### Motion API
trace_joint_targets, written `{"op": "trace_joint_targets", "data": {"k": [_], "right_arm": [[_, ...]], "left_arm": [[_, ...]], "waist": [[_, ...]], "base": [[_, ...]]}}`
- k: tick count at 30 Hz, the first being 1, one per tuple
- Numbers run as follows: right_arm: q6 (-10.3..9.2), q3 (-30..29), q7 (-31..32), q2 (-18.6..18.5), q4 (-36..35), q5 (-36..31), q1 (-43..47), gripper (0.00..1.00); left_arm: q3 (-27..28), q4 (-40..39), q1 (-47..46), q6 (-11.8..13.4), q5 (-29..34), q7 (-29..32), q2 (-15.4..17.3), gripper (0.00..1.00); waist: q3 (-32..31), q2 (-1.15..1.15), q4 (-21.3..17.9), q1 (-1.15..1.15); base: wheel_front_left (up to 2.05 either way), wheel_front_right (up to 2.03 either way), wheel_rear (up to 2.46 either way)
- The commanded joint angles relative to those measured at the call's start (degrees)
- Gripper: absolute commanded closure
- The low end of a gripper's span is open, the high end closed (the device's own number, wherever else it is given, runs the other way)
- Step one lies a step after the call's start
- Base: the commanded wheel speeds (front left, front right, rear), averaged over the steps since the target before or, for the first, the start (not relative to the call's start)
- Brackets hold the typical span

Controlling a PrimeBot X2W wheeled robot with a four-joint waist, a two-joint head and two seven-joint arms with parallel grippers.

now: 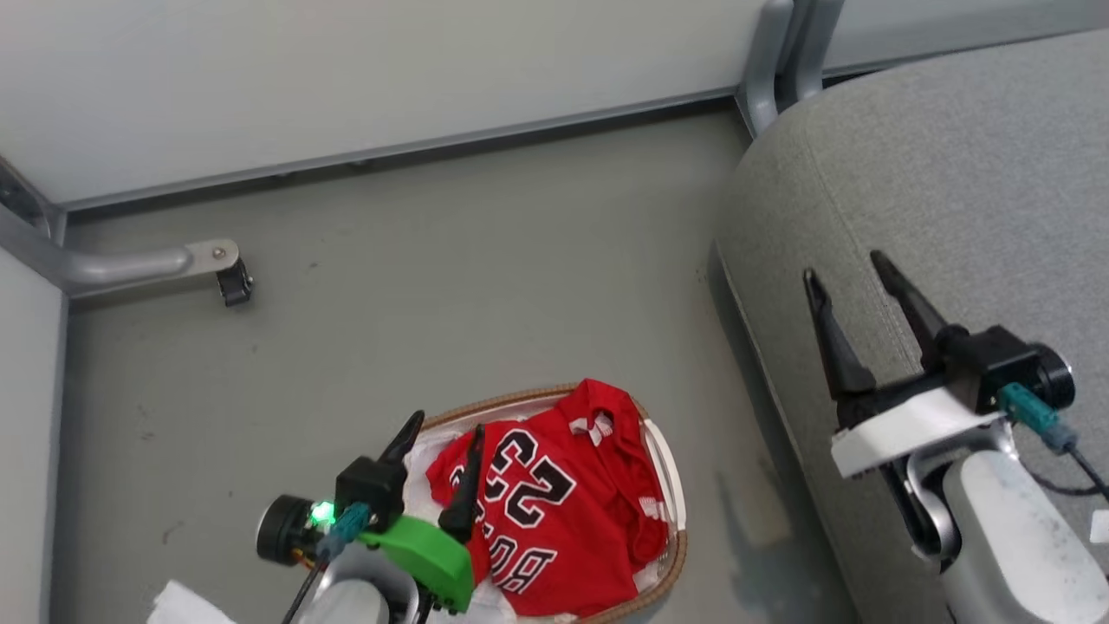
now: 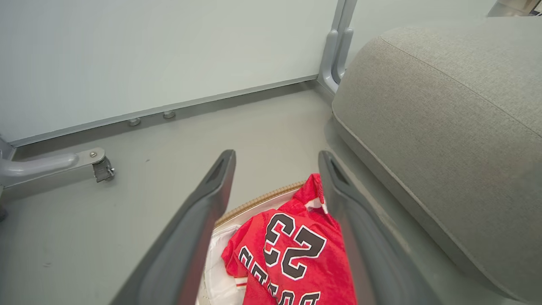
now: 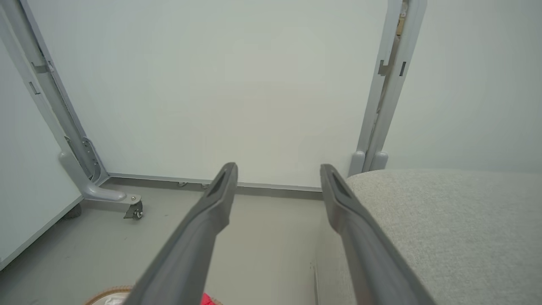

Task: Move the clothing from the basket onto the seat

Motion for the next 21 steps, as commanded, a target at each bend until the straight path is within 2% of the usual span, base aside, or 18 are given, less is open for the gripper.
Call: {"op": "trace_joint_targets", "data": {"k": [1,5,9,21], "right_arm": [[-0.06,0.0,-0.4,-0.5,-1.6,-1.2,-2.7,0.0],[-0.06,-0.1,-0.6,-0.8,-6.0,-1.6,-7.9,0.0],[-0.06,-0.1,-0.6,-0.7,-9.3,-1.7,-11.4,0.0],[-0.06,0.8,-0.6,-0.6,-15.2,-2.0,-15.6,0.0]], "left_arm": [[-1.1,1.9,-4.0,-0.1,0.2,-0.4,0.3,0.0],[-4.9,8.3,-12.4,-0.1,0.1,-0.5,1.4,0.0],[-7.6,14.7,-18.5,-0.1,-1.5,-0.5,2.3,0.0],[-13.9,26.8,-28.9,-0.1,-6.2,-0.5,4.9,0.0]], "waist": [[12.7,0.0,-4.8,0.0],[21.8,0.0,-7.1,0.0],[27.7,0.0,-8.5,0.0],[36.7,0.0,-10.9,0.0]], "base": [[0.0,0.0,0.0],[0.0,0.0,0.0],[0.0,0.0,0.0],[0.0,0.0,0.0]]}}
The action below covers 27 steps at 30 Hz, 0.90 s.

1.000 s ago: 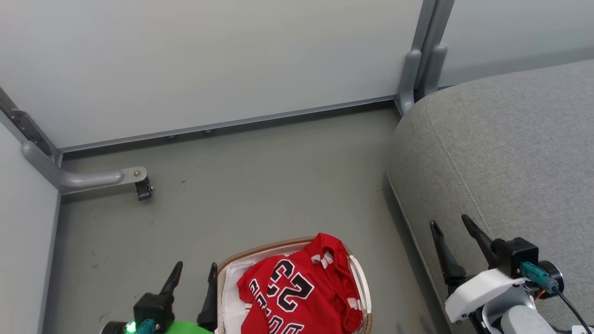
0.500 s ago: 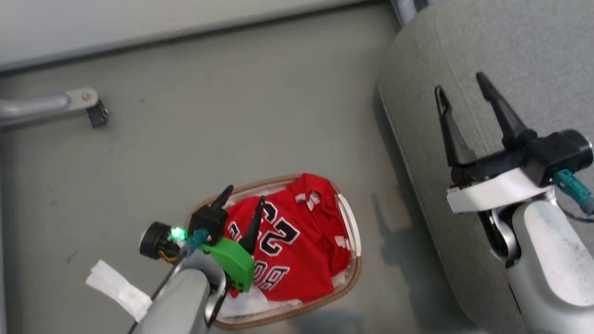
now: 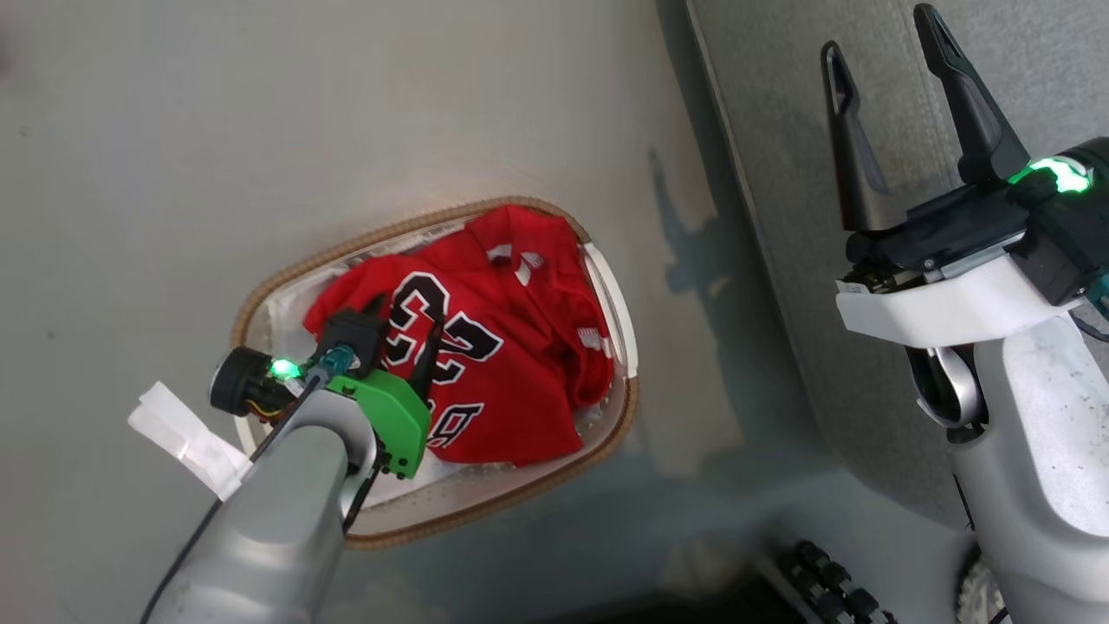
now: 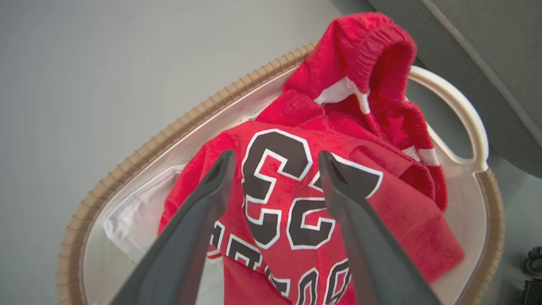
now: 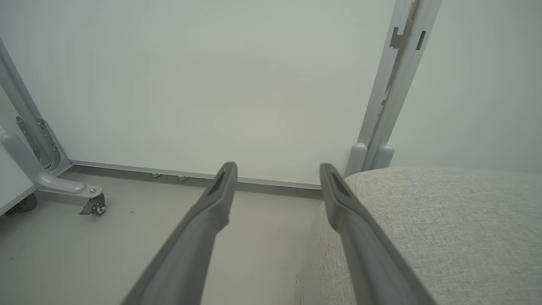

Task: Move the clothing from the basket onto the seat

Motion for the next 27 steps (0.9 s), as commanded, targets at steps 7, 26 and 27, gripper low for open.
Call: {"op": "trace_joint_targets", "data": {"k": [7,26,27], "right_arm": [[-0.06,0.3,-0.3,-0.1,-1.4,-0.7,-1.3,0.0],[-0.07,0.9,-0.3,0.9,5.8,0.3,3.6,0.0],[-0.07,1.2,-0.3,0.9,6.4,0.5,4.3,0.0]], "left_arm": [[-0.1,7.8,-5.5,0.0,-2.4,0.0,0.5,0.0],[-1.4,-3.1,4.6,0.0,-7.1,0.0,1.2,1.0],[-0.5,-4.5,6.2,0.0,-7.0,0.0,1.2,1.0]], "waist": [[9.4,0.0,-5.5,-0.01],[-6.6,0.0,-0.6,-0.01],[-8.3,0.0,0.0,-0.01]], "base": [[0.0,0.0,0.0],[0.0,0.0,0.0],[0.0,0.0,0.0]]}}
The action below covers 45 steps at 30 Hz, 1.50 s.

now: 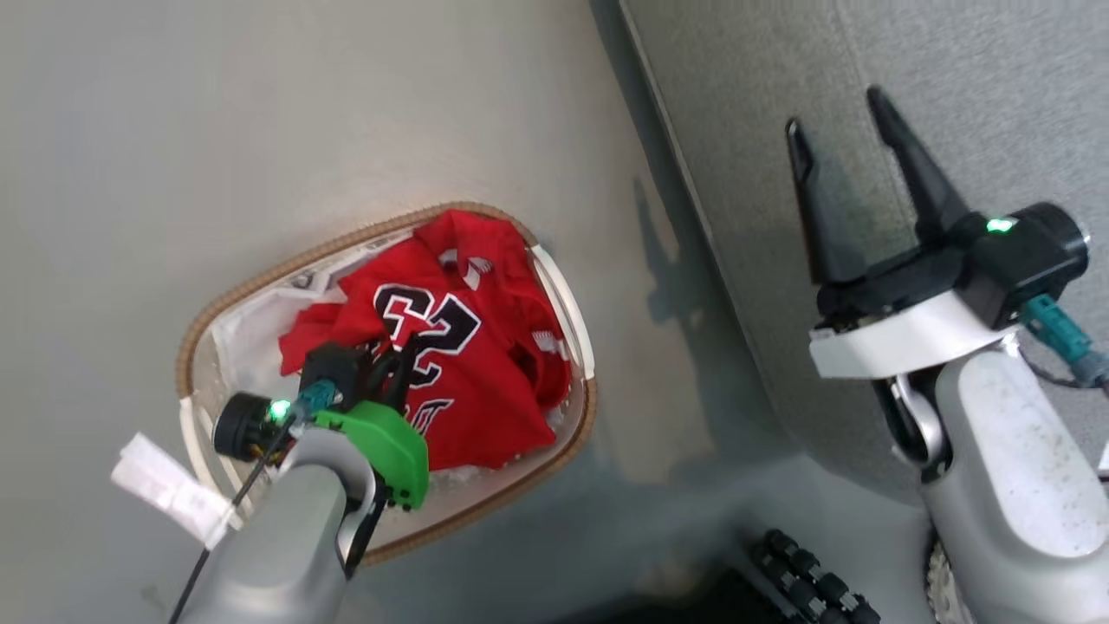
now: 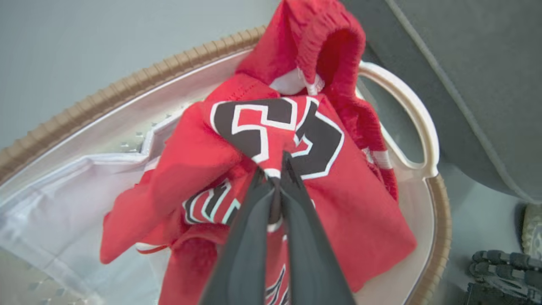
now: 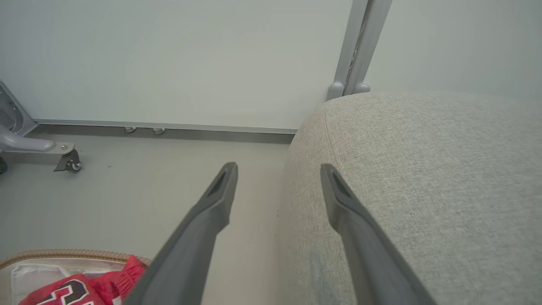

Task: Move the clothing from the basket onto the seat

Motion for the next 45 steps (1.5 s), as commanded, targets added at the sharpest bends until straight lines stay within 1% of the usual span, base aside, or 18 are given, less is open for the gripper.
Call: {"op": "trace_joint_targets", "data": {"k": [1,4,8,12,17,20,22,26,29,31,34,37,38,39,40,42,45], "right_arm": [[-0.08,0.4,-0.3,-0.3,0.9,0.4,2.0,0.0],[-0.08,1.9,-0.3,-0.3,2.8,0.8,4.8,0.0],[-0.08,3.0,-0.3,-0.1,5.1,1.3,8.9,0.0],[-0.08,4.1,-0.3,0.0,6.7,1.7,12.6,0.0],[-0.08,6.3,-0.3,-0.4,8.4,2.3,16.5,0.0],[-0.08,9.9,-0.3,-1.3,8.6,2.6,18.0,0.0],[-0.08,13.4,-0.3,-2.0,8.2,3.2,18.5,0.0],[-0.08,22.2,-0.3,-4.4,6.8,3.6,15.7,0.0],[-0.08,26.1,-0.3,-4.4,7.7,2.7,11.9,0.0],[-0.08,28.7,-0.3,-3.8,10.5,1.6,9.2,0.0],[-0.08,31.9,-0.2,-1.6,17.2,-0.6,3.7,0.0],[-0.08,32.9,-0.2,1.9,23.5,-1.5,0.5,0.0],[-0.08,32.9,-0.2,3.1,25.6,-0.7,-0.1,0.0],[-0.08,32.9,-0.2,3.6,27.1,-0.1,-0.6,0.53],[-0.08,33.2,-0.2,4.2,28.2,1.0,-1.3,1.0],[-0.08,32.7,-0.2,5.0,28.9,2.4,-2.0,1.0],[-0.08,31.1,-0.2,5.5,27.2,3.6,-1.3,1.0]], "left_arm": [[1.5,-2.1,3.2,0.0,0.5,0.0,0.3,1.0],[4.4,-7.2,8.5,0.0,2.0,0.0,0.1,1.0],[6.6,-12.9,14.5,0.0,3.5,0.0,-0.3,1.0],[7.8,-18.6,18.9,0.0,4.8,0.0,-0.6,1.0],[8.3,-26.2,21.4,0.0,6.0,0.0,-0.9,1.0],[8.7,-30.8,21.6,0.0,6.4,0.0,-1.2,1.0],[8.3,-32.9,21.4,0.0,6.3,0.0,-1.3,1.0],[5.8,-36.7,20.0,0.0,5.9,0.0,-1.2,1.0],[3.4,-38.4,18.6,0.0,5.5,0.0,-1.2,1.0],[1.5,-39.4,17.7,0.0,5.0,0.0,-1.7,1.0],[-2.5,-40.5,16.0,0.0,3.9,0.0,-2.1,1.0],[-6.6,-41.1,14.5,0.0,2.1,0.0,-2.6,1.0],[-7.9,-41.3,14.0,0.0,1.6,0.0,-2.8,1.0],[-8.9,-41.4,13.8,0.0,1.1,0.0,-2.9,1.0],[-9.7,-41.4,13.5,0.0,0.5,0.0,-3.0,1.0],[-10.8,-41.2,13.1,0.0,0.0,0.0,-2.8,1.0],[-10.5,-40.7,13.4,0.0,-0.4,0.1,-2.4,1.0]], "waist": [[-11.4,0.0,5.7,-0.01],[-17.0,0.0,7.5,-0.01],[-23.6,0.0,9.6,-0.01],[-28.5,0.0,11.4,-0.01],[-33.3,0.0,13.1,-0.01],[-35.7,0.0,14.0,-0.01],[-37.0,0.0,14.6,-0.01],[-38.8,0.0,15.8,-0.01],[-39.2,0.0,16.8,-0.01],[-39.3,0.0,17.8,-0.01],[-39.4,0.0,19.6,-0.01],[-39.3,0.0,21.4,-0.01],[-39.3,0.0,22.0,-0.01],[-39.2,0.0,22.4,-0.01],[-39.1,0.0,22.8,-0.01],[-39.1,0.0,23.1,-0.01],[-39.0,0.0,22.5,-0.01]], "base": [[0.0,0.0,0.0],[0.0,0.0,0.0],[0.0,0.0,0.0],[0.0,0.0,0.0],[0.0,0.0,0.0],[0.0,0.0,0.0],[0.0,0.0,0.0],[0.0,0.0,0.0],[0.0,0.0,0.0],[0.0,0.0,0.0],[0.0,0.0,0.0],[0.0,0.0,0.0],[0.0,0.0,0.0],[0.0,0.0,0.0],[0.0,0.0,0.0],[0.0,0.0,0.0],[0.0,0.0,0.0]]}}
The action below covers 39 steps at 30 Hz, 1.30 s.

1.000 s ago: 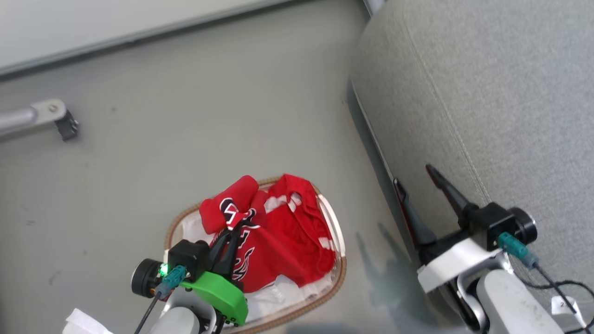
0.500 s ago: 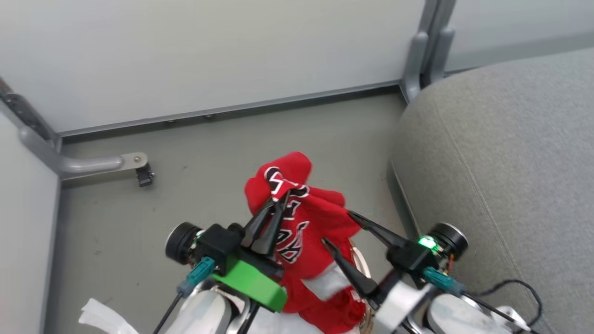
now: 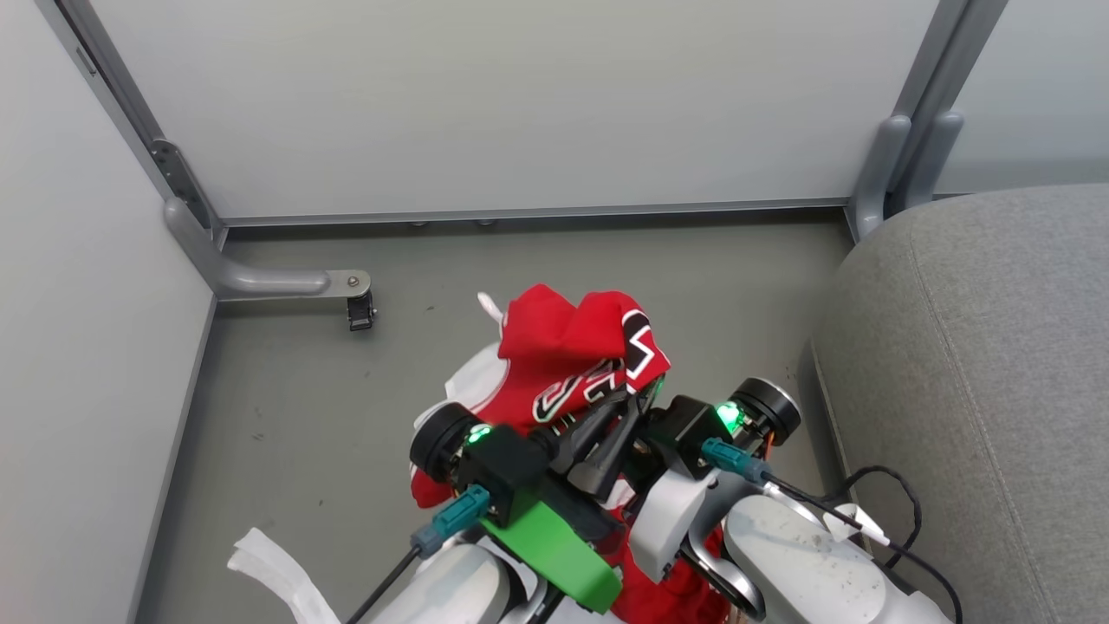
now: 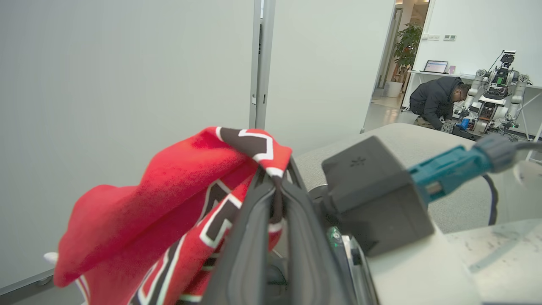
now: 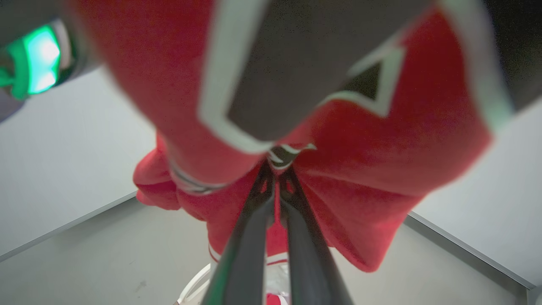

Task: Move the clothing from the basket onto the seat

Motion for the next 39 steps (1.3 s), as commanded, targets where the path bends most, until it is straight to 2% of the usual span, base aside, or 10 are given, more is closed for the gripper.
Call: {"op": "trace_joint_targets", "data": {"k": [1,8,9,10,11,15,24,28,33,39], "right_arm": [[-0.08,-0.7,-0.1,-0.2,-1.2,0.3,0.7,1.0],[-0.08,-4.0,-0.1,-1.5,-5.4,0.8,4.0,1.0],[-0.08,-4.5,-0.1,-1.7,-6.0,0.6,4.5,1.0],[-0.08,-5.4,-0.1,-2.0,-6.7,0.4,5.2,1.0],[-0.08,-6.1,-0.1,-2.2,-7.5,0.2,5.9,1.0],[-0.08,-9.7,-0.1,-3.2,-10.5,0.0,9.7,1.0],[-0.09,-14.1,-0.1,-5.5,-15.7,-0.7,14.3,1.0],[-0.08,-16.3,-0.1,-7.1,-16.4,-0.8,12.7,1.0],[-0.08,-19.8,-0.1,-8.9,-17.0,-1.8,7.1,1.0],[-0.09,-26.1,-0.1,-12.4,-17.0,-4.2,-5.5,1.0]], "left_arm": [[0.4,0.2,-0.2,0.0,-0.2,0.1,0.3,1.0],[3.0,-0.3,1.3,0.0,0.9,0.1,0.5,0.97],[3.4,-0.4,1.3,0.0,1.1,0.1,0.5,0.86],[4.0,-0.8,1.4,0.0,1.5,0.1,0.5,0.6],[4.7,-0.9,1.7,0.0,1.9,0.1,0.5,0.02],[7.3,-0.9,3.5,0.0,3.2,0.1,0.8,0.0],[14.8,-0.5,8.4,0.0,5.9,0.1,1.4,0.0],[16.0,0.5,9.2,0.0,6.3,0.1,0.9,0.0],[15.9,1.5,7.8,0.0,6.5,0.1,1.2,0.0],[14.9,2.4,5.1,0.0,6.9,0.1,2.8,0.0]], "waist": [[-0.1,0.0,-0.7,0.01],[0.1,0.0,-4.1,0.01],[0.2,0.0,-4.6,0.01],[0.2,0.0,-5.2,0.01],[0.1,0.0,-5.8,0.01],[0.0,0.0,-10.3,0.01],[1.3,0.0,-28.7,0.01],[3.3,0.0,-34.3,0.01],[7.2,0.0,-36.4,0.01],[13.6,0.0,-34.9,0.01]], "base": [[0.0,0.0,0.0],[0.0,0.0,0.0],[0.0,0.0,0.0],[0.0,0.0,0.0],[0.0,0.0,0.0],[0.0,0.0,0.0],[0.0,0.0,0.0],[0.0,0.0,0.0],[0.0,0.0,0.0],[0.0,0.0,0.0]]}}
